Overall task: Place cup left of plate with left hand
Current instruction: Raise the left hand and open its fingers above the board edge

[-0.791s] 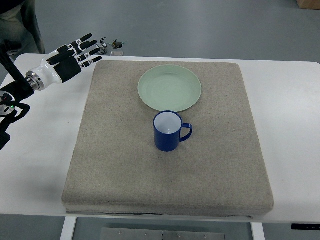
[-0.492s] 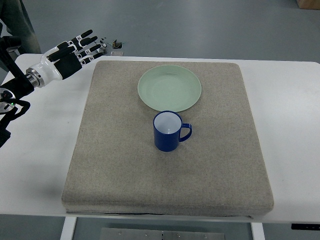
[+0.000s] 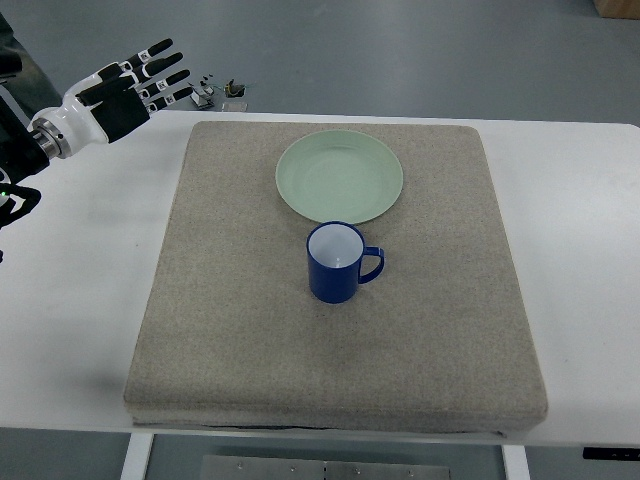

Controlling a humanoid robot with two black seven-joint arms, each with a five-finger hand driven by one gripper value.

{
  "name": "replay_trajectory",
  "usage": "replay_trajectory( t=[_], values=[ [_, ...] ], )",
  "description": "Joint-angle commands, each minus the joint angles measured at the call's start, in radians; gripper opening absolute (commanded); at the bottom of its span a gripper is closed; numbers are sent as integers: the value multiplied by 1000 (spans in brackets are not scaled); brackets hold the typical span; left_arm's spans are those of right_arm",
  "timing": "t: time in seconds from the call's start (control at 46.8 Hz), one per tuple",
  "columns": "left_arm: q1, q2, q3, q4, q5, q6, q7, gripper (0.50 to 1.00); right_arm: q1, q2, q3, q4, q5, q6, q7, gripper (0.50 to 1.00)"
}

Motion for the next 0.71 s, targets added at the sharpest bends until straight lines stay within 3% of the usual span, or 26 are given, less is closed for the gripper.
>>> replay_trajectory(
  t=[0.0,0.171,0.363,0.534,0.684],
  values=[
    [-2,39,22,-60,44,0,-40,999,0,0,0,0,0,0,0,934],
    [18,92,22,-181,193,0,-129,999,0,0,0,0,0,0,0,934],
    [137,121,21,-354,312,0,-201,996,0,0,0,0,0,0,0,934],
    [280,149,10,-503,513,0,-385,999,0,0,0,0,0,0,0,934],
    [355,141,7,-530,573,0,-436,999,0,0,0,0,2,0,0,934]
  ],
)
